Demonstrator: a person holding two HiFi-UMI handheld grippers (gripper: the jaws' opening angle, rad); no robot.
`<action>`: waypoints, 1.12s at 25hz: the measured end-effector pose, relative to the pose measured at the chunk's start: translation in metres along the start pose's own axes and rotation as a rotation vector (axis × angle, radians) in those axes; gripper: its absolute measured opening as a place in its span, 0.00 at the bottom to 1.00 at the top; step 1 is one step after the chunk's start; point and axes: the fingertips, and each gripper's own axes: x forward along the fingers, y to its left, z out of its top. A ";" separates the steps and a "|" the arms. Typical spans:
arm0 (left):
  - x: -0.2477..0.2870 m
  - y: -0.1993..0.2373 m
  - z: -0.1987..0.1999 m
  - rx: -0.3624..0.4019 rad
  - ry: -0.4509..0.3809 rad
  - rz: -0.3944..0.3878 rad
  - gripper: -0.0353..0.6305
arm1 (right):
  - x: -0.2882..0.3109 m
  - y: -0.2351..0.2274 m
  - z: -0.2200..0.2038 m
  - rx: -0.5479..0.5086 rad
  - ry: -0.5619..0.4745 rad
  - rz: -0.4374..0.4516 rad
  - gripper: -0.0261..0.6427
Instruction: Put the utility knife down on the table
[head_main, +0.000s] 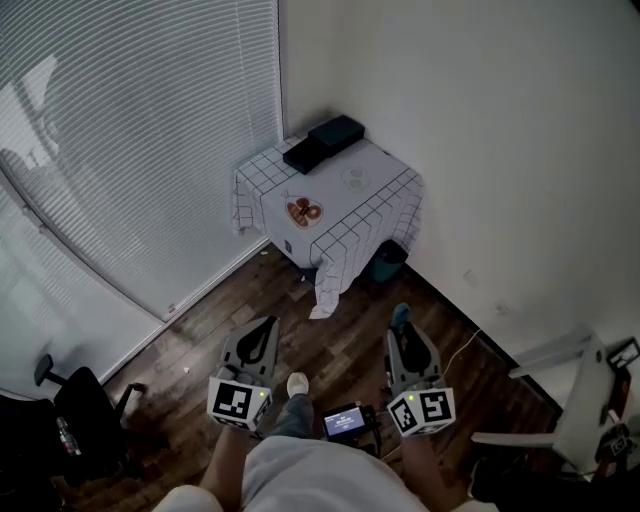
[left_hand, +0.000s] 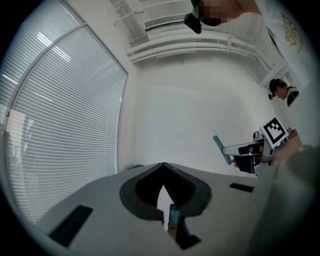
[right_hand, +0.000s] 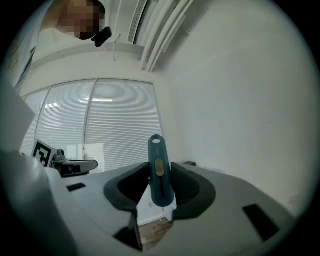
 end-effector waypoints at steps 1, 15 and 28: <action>0.013 0.008 0.000 0.002 -0.002 -0.008 0.06 | 0.015 -0.004 -0.001 0.001 0.002 -0.008 0.25; 0.140 0.130 -0.005 -0.045 0.008 -0.046 0.06 | 0.181 -0.022 -0.001 0.005 0.027 -0.066 0.25; 0.252 0.184 -0.008 -0.037 0.004 -0.022 0.06 | 0.292 -0.081 0.000 -0.036 0.035 -0.068 0.25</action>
